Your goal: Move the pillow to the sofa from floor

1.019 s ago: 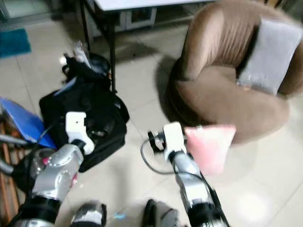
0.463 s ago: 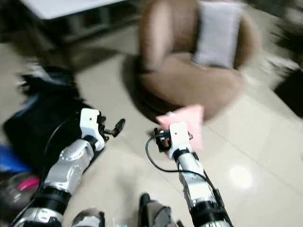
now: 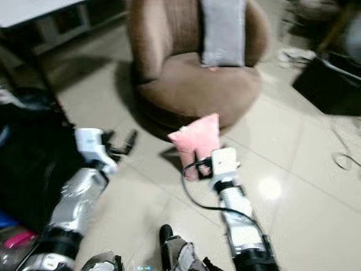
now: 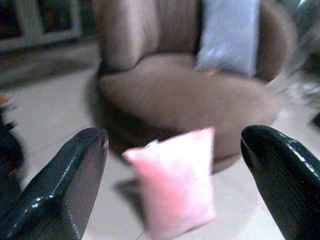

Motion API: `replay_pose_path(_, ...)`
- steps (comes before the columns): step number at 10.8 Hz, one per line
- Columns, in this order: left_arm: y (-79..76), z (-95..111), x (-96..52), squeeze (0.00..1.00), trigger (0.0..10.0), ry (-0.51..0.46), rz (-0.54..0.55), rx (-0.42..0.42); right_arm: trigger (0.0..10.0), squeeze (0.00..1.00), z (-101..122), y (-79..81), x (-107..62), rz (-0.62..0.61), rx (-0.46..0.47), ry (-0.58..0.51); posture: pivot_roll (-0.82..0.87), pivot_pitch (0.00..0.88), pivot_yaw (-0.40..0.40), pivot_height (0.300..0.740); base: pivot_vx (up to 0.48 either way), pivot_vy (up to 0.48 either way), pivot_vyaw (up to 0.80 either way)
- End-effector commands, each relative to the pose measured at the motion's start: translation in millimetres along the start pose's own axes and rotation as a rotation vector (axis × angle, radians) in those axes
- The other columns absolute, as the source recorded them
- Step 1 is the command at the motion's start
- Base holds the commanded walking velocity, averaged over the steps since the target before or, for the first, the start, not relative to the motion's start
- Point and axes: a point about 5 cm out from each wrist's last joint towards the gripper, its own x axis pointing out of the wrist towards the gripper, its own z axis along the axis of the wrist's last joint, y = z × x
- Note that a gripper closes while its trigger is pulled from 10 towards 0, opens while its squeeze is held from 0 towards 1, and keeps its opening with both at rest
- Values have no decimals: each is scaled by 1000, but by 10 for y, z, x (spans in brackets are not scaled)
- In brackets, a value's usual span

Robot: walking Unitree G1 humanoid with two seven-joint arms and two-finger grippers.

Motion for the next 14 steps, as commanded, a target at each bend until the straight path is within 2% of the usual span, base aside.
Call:
replay_pose_path(1,-28,-14,-35,0,10000,-17,3,56,10000,0,8,-61,-41,-31,-38,-27,174,197,-99,732,0,0,-644)
replay_pose_path(3,-26,-75,-101,0,10000,-33,24,83,10000,0,89,-103,-61,-63,-109,-102,180,209,-108,732,0,0,-641)
replay_pose_path(5,-27,-105,-145,0,10000,-46,36,107,10000,0,65,-143,-93,-103,-109,-118,187,214,-112,732,0,0,-641)
replay_pose_path(8,-24,-231,-118,0,10000,63,25,139,10000,0,-119,-40,-73,-53,-94,16,192,222,-106,732,0,0,-617)
replay_pose_path(9,-26,-246,-119,0,10000,79,16,179,10000,0,-154,-21,-87,-42,-96,27,190,224,-103,732,0,0,-531)
replay_pose_path(11,-19,-264,-108,0,10000,108,1,193,10000,0,-185,-3,-109,-20,-110,47,183,225,-99,724,0,0,-234)
replay_pose_path(14,-20,-300,-117,0,10000,138,-21,236,10000,0,-194,0,-131,-16,-111,51,171,227,-94,724,480,0,0)
